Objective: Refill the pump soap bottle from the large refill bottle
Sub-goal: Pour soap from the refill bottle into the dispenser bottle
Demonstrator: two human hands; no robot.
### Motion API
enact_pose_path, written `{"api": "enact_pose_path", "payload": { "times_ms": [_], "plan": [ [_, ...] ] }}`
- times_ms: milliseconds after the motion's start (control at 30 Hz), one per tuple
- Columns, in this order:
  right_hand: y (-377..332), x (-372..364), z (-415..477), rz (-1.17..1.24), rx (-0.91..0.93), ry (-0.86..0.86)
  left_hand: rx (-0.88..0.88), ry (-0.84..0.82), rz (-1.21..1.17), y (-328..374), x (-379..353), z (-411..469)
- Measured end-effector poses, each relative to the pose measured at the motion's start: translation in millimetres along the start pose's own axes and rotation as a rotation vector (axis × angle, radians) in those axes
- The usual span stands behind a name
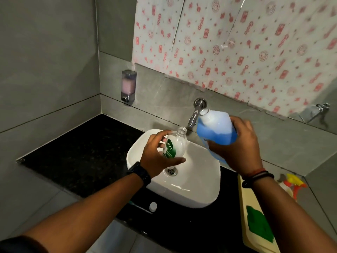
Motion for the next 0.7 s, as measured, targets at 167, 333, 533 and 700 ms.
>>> {"api": "enact_pose_path", "payload": {
  "times_ms": [167, 333, 533, 700],
  "plan": [
    [6, 1, -7, -0.178, 0.011, -0.108, 0.009, -0.047, -0.002, 11, -5, -5],
    [4, 4, -15, -0.269, 0.021, -0.116, 0.004, -0.064, 0.003, 16, -8, -7],
    [7, 8, -15, -0.369, 0.021, -0.121, 0.005, -0.069, -0.001, 20, -12, -8],
    [12, 9, -15, -0.412, 0.022, -0.135, -0.007, -0.074, 0.013, 22, -14, -8]
  ]
}}
Point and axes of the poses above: each hand's wrist, its own z-axis towards the middle knuckle, its own x-axis out of the back of the hand, y = z × x, the point moved 2 cm from there along z, towards the middle knuckle, and after that the axes turned 12 degrees about z, right-handed, at the moved point
